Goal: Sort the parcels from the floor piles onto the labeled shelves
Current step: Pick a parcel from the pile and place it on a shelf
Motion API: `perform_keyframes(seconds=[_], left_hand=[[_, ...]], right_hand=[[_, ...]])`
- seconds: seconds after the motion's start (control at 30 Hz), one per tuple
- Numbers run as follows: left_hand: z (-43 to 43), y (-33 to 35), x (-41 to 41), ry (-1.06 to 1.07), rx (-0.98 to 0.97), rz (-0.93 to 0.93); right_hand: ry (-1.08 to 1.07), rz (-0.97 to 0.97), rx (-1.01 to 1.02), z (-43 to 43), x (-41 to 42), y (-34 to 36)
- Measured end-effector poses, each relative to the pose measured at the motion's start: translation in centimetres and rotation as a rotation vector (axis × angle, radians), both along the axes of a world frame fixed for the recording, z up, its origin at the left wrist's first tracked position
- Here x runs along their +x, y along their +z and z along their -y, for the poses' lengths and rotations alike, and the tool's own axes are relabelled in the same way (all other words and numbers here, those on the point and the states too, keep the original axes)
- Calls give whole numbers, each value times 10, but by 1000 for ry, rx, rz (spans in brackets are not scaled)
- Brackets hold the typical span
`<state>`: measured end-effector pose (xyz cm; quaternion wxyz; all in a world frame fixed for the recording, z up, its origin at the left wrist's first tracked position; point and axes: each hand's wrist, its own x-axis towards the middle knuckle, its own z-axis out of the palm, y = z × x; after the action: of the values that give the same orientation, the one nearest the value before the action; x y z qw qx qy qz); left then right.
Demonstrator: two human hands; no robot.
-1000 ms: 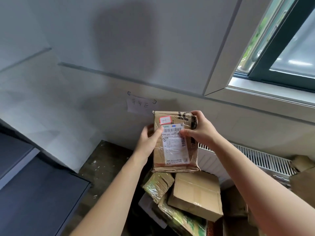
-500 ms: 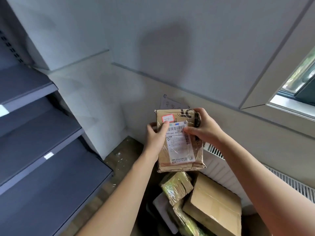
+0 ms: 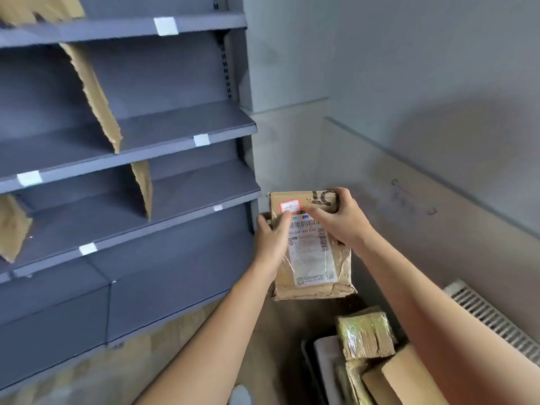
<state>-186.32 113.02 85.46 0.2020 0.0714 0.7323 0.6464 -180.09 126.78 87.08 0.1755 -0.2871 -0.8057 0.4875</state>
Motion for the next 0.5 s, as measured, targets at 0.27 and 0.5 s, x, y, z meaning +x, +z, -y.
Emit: perform_keyframes(seconds=[0.27,0.5], left_hand=[[122,33,-21,228,27,-38],[220,71,-54,332,58,-91]], right_hand=[[173,-44,46,117,-61,29],[266,-101,108,214,-113,70]])
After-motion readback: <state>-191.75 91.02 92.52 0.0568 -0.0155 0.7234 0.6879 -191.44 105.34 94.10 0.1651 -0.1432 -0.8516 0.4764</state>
